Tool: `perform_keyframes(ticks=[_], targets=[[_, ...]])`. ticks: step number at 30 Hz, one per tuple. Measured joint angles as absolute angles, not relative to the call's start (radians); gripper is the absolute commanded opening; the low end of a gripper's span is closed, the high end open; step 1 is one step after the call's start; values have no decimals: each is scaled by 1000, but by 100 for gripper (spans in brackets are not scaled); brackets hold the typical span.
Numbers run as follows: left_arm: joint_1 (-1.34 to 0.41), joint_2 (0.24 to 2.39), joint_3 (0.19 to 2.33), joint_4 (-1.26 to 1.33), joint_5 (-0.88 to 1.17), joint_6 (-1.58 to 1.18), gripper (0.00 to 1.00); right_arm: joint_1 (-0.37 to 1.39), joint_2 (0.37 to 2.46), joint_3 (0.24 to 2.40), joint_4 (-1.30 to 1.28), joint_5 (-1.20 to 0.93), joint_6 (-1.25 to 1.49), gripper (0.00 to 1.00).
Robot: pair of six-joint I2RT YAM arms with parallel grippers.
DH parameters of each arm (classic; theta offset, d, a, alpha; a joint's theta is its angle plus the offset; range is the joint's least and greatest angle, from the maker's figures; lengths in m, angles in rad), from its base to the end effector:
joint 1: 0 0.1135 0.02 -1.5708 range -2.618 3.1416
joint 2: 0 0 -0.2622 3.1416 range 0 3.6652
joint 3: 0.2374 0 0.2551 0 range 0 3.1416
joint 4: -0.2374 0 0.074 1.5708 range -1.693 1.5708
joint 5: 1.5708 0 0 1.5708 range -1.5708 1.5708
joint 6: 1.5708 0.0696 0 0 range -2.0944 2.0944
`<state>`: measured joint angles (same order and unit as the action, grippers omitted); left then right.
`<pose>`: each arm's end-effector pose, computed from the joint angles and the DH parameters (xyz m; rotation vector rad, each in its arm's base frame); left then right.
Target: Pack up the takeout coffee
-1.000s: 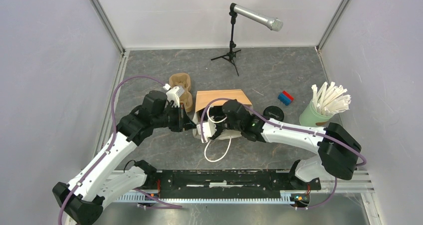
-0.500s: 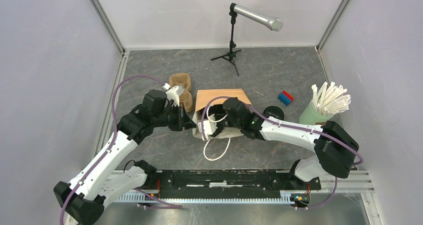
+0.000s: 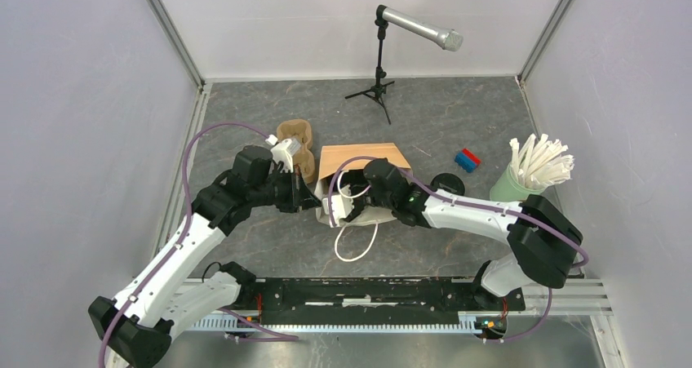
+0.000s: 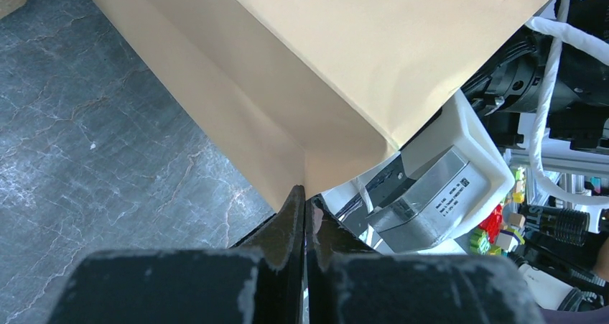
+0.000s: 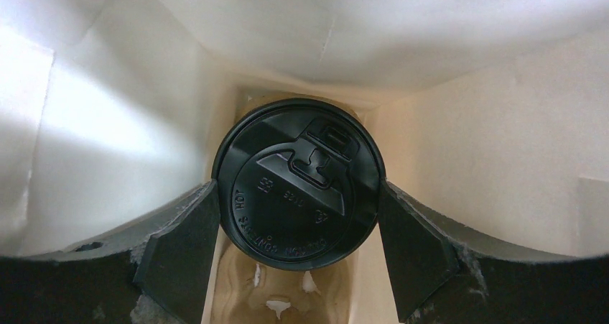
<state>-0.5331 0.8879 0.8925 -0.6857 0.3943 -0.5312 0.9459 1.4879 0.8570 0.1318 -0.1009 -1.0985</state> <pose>0.1669 -0.1296 0.2910 0.2290 2.3805 -0.9856 0.2047 0.2958 0.2084 -1.7953 1.0247 0.0105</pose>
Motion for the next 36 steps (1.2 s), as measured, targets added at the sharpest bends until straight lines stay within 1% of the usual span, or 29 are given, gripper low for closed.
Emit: perform_keyframes(ticks=[16, 19, 21, 25, 28, 32, 36], targets=[[-529, 899, 892, -674, 394, -532, 2, 936, 1553, 879, 191, -94, -1102, 61], [-528, 899, 892, -673, 394, -532, 2, 933, 1555, 879, 198, -93, -1096, 62], [-528, 899, 892, -672, 394, -532, 2, 932, 1555, 879, 200, -93, -1092, 68], [-528, 899, 892, -672, 394, -532, 2, 929, 1555, 879, 202, -94, -1085, 78], [-527, 899, 892, -673, 394, -532, 2, 928, 1550, 876, 202, -94, -1079, 82], [-524, 899, 892, -680, 396, -532, 2, 925, 1527, 863, 195, -97, -1074, 91], [-519, 899, 893, -686, 403, -532, 2, 918, 1498, 849, 173, -94, -1071, 95]])
